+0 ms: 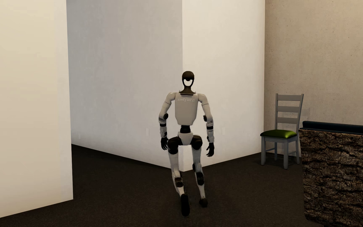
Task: Avoid the corner
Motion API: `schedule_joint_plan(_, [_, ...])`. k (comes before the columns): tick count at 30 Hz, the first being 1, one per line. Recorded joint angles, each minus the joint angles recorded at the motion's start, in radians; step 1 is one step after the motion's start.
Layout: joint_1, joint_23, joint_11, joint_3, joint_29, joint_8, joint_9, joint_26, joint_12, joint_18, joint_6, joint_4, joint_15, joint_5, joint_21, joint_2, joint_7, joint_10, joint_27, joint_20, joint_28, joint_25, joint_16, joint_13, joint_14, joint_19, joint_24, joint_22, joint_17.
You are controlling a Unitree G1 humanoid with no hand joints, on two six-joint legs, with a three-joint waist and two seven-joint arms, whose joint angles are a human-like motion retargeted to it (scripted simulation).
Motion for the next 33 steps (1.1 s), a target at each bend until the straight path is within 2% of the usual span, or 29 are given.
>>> schedule_joint_plan(1, [-0.1, -0.011, -0.039, 0.045, 0.0, 0.0, 0.007, 0.0, 0.012, 0.0, -0.025, -0.01, -0.013, -0.029, 0.007, 0.088, 0.0, 0.033, 0.0, -0.024, 0.0, 0.0, -0.007, -0.005, 0.006, 0.0, 0.0, 0.006, 0.014])
schedule_joint_plan(2, [-0.216, -0.034, -0.092, 0.092, 0.0, 0.0, 0.01, 0.0, 0.014, 0.0, -0.033, -0.004, -0.033, -0.041, 0.013, 0.18, 0.0, 0.001, 0.0, -0.018, 0.0, 0.0, -0.035, -0.009, 0.0, 0.0, 0.0, 0.068, 0.02])
schedule_joint_plan(3, [-0.311, -0.093, -0.151, 0.153, 0.0, 0.0, 0.007, 0.0, 0.05, 0.0, -0.063, -0.017, -0.072, -0.061, 0.035, 0.27, 0.0, -0.119, 0.0, -0.017, 0.0, 0.0, -0.03, -0.002, 0.032, 0.0, 0.0, 0.037, 0.017])
schedule_joint_plan(5, [-0.471, -0.189, -0.239, 0.272, 0.0, 0.0, 0.001, 0.0, 0.101, 0.0, -0.094, 0.002, -0.136, -0.08, 0.034, 0.443, 0.0, -0.364, 0.0, -0.053, 0.0, 0.0, -0.023, 0.003, 0.058, 0.0, 0.0, 0.066, 0.005])
schedule_joint_plan(6, [-0.537, -0.237, -0.265, 0.329, 0.0, 0.0, -0.002, 0.0, 0.125, 0.0, -0.094, 0.017, -0.164, -0.079, 0.023, 0.516, 0.0, -0.501, 0.0, -0.045, 0.0, 0.0, -0.012, -0.003, -0.01, 0.0, 0.0, 0.065, -0.01])
schedule_joint_plan(7, [-0.581, -0.263, -0.278, 0.396, 0.0, 0.0, -0.005, 0.0, 0.145, 0.0, -0.089, 0.039, -0.188, -0.076, 0.032, 0.576, 0.0, -0.625, 0.0, -0.069, 0.0, 0.0, -0.001, -0.022, -0.148, 0.0, 0.0, 0.075, -0.033])
schedule_joint_plan(8, [-0.621, -0.276, -0.278, 0.453, 0.0, 0.0, -0.013, 0.0, 0.177, 0.0, -0.097, 0.076, -0.201, -0.078, 0.041, 0.619, 0.0, -0.69, 0.0, -0.045, 0.0, 0.0, 0.003, -0.044, -0.334, 0.0, 0.0, 0.102, -0.051])
schedule_joint_plan(9, [-0.633, -0.27, -0.272, 0.511, 0.0, 0.0, -0.007, 0.0, 0.206, 0.0, -0.109, 0.117, -0.183, -0.089, 0.046, 0.668, 0.0, -0.711, 0.0, -0.054, 0.0, 0.0, 0.019, -0.067, -0.428, 0.0, 0.0, 0.118, -0.057])
schedule_joint_plan(10, [-0.673, -0.255, -0.264, 0.544, 0.0, 0.0, -0.016, 0.0, 0.236, 0.0, -0.128, 0.135, -0.124, -0.109, 0.04, 0.709, 0.0, -0.679, 0.0, -0.049, 0.0, 0.0, 0.022, -0.081, -0.246, 0.0, 0.0, 0.152, -0.058])
schedule_joint_plan(11, [-0.739, -0.245, -0.229, 0.537, 0.0, 0.0, -0.027, 0.0, 0.252, 0.0, -0.156, 0.113, -0.011, -0.136, 0.011, 0.723, 0.0, -0.574, 0.0, -0.08, 0.0, 0.0, 0.025, -0.081, 0.016, 0.0, 0.0, 0.18, -0.051])
schedule_joint_plan(12, [-0.762, -0.217, -0.136, 0.515, 0.0, 0.0, -0.036, 0.0, 0.245, 0.0, -0.207, 0.05, 0.158, -0.171, -0.004, 0.685, 0.0, -0.487, 0.0, -0.121, 0.0, 0.0, 0.023, -0.075, 0.087, 0.0, 0.0, 0.218, -0.034])
schedule_joint_plan(13, [-0.722, -0.176, 0.008, 0.479, 0.0, 0.0, -0.03, 0.0, 0.227, 0.0, -0.208, 0.009, 0.295, -0.152, -0.004, 0.633, 0.0, -0.435, 0.0, -0.154, 0.0, 0.0, 0.024, -0.065, 0.041, 0.0, 0.0, 0.239, -0.025])
schedule_joint_plan(14, [-0.682, -0.153, 0.194, 0.447, 0.0, 0.0, -0.031, 0.0, 0.216, 0.0, -0.214, -0.042, 0.315, -0.14, 0.022, 0.518, 0.0, -0.405, 0.0, -0.135, 0.0, 0.0, 0.025, -0.068, 0.003, 0.0, 0.0, 0.221, -0.023])
schedule_joint_plan(15, [-0.577, -0.142, 0.358, 0.4, 0.0, 0.0, -0.005, 0.0, 0.201, 0.0, -0.22, -0.098, 0.216, -0.143, 0.043, 0.445, 0.0, -0.428, 0.0, -0.084, 0.0, 0.0, 0.012, -0.075, -0.028, 0.0, 0.0, 0.216, -0.02])
schedule_joint_plan(16, [-0.474, -0.133, 0.476, 0.357, 0.0, 0.0, 0.009, 0.0, 0.167, 0.0, -0.205, -0.134, 0.079, -0.098, 0.051, 0.335, 0.0, -0.461, 0.0, -0.078, 0.0, 0.0, 0.011, -0.068, -0.072, 0.0, 0.0, 0.188, -0.016])
schedule_joint_plan(17, [-0.353, -0.129, 0.522, 0.311, 0.0, 0.0, 0.016, 0.0, 0.139, 0.0, -0.195, -0.17, -0.034, -0.075, 0.07, 0.228, 0.0, -0.522, 0.0, -0.078, 0.0, 0.0, 0.015, -0.056, -0.141, 0.0, 0.0, 0.134, -0.01])
schedule_joint_plan(18, [-0.264, -0.134, 0.504, 0.249, 0.0, 0.0, 0.006, 0.0, 0.105, 0.0, -0.175, -0.173, -0.1, -0.048, 0.077, 0.102, 0.0, -0.571, 0.0, -0.049, 0.0, 0.0, 0.023, -0.045, -0.219, 0.0, 0.0, 0.064, -0.004])
schedule_joint_plan(19, [-0.102, -0.135, 0.373, 0.189, 0.0, 0.0, 0.038, 0.0, 0.091, 0.0, -0.146, -0.142, -0.109, -0.009, 0.077, 0.071, 0.0, -0.651, 0.0, 0.015, 0.0, 0.0, 0.026, -0.036, -0.284, 0.0, 0.0, -0.011, -0.007])
schedule_joint_plan(20, [0.0, -0.14, 0.225, 0.128, 0.0, 0.0, 0.04, 0.0, 0.06, 0.0, -0.13, -0.12, -0.102, -0.005, 0.082, 0.016, 0.0, -0.7, 0.0, 0.051, 0.0, 0.0, 0.03, -0.021, -0.358, 0.0, 0.0, -0.065, -0.007])
schedule_joint_plan(22, [0.152, -0.154, -0.133, 0.039, 0.0, 0.0, 0.023, 0.0, -0.025, 0.0, -0.112, -0.088, -0.052, -0.036, 0.066, -0.064, 0.0, -0.778, 0.0, 0.106, 0.0, 0.0, 0.031, -0.002, -0.518, 0.0, 0.0, -0.148, -0.011])
schedule_joint_plan(23, [0.203, -0.161, -0.31, 0.007, 0.0, 0.0, 0.007, 0.0, -0.063, 0.0, -0.119, -0.079, -0.045, -0.056, 0.058, -0.084, 0.0, -0.788, 0.0, 0.122, 0.0, 0.0, 0.042, 0.005, -0.569, 0.0, 0.0, -0.194, -0.006])
schedule_joint_plan(25, [0.313, -0.158, -0.341, -0.035, 0.0, 0.0, -0.014, 0.0, -0.103, 0.0, -0.121, -0.027, -0.076, -0.09, 0.046, -0.15, 0.0, -0.784, 0.0, 0.158, 0.0, 0.0, 0.049, 0.022, -0.613, 0.0, 0.0, -0.249, -0.005])
schedule_joint_plan(26, [0.371, -0.143, -0.246, -0.056, 0.0, 0.0, -0.01, 0.0, -0.086, 0.0, -0.112, 0.006, -0.072, -0.078, 0.042, -0.163, 0.0, -0.753, 0.0, 0.184, 0.0, 0.0, 0.046, 0.027, -0.585, 0.0, 0.0, -0.277, -0.004])
schedule_joint_plan(27, [0.369, -0.103, -0.135, -0.065, 0.0, 0.0, -0.035, 0.0, -0.072, 0.0, -0.094, 0.027, 0.006, -0.064, 0.048, -0.212, 0.0, -0.674, 0.0, 0.199, 0.0, 0.0, 0.03, 0.022, -0.497, 0.0, 0.0, -0.259, -0.002])
schedule_joint_plan(28, [0.356, -0.051, -0.025, -0.061, 0.0, 0.0, -0.048, 0.0, -0.046, 0.0, -0.051, 0.065, 0.028, -0.013, 0.056, -0.219, 0.0, -0.55, 0.0, 0.195, 0.0, 0.0, 0.001, 0.018, -0.319, 0.0, 0.0, -0.203, 0.001])
schedule_joint_plan(29, [0.315, -0.009, 0.038, -0.037, 0.0, 0.0, -0.036, 0.0, -0.017, 0.0, -0.044, 0.073, -0.016, 0.021, 0.069, -0.161, 0.0, -0.379, 0.0, 0.17, 0.0, 0.0, -0.01, 0.002, -0.114, 0.0, 0.0, -0.154, 0.002])
schedule_joint_plan(30, [0.203, 0.02, 0.055, -0.02, 0.0, 0.0, -0.034, 0.0, -0.013, 0.0, -0.042, 0.079, -0.069, 0.058, 0.06, -0.106, 0.0, -0.143, 0.0, 0.108, 0.0, 0.0, -0.012, -0.019, -0.011, 0.0, 0.0, -0.093, 0.012])
schedule_joint_plan(32, [-0.022, -0.024, -0.046, 0.068, 0.0, 0.0, -0.02, 0.0, 0.0, 0.0, -0.068, 0.046, -0.1, 0.085, 0.069, 0.092, 0.0, 0.165, 0.0, -0.008, 0.0, 0.0, -0.011, -0.044, -0.108, 0.0, 0.0, 0.003, 0.017])
schedule_joint_plan(33, [-0.125, -0.047, -0.105, 0.13, 0.0, 0.0, -0.013, 0.0, 0.031, 0.0, -0.092, 0.018, -0.098, 0.088, 0.066, 0.187, 0.0, 0.19, 0.0, -0.011, 0.0, 0.0, -0.016, -0.061, -0.133, 0.0, 0.0, 0.045, 0.02])
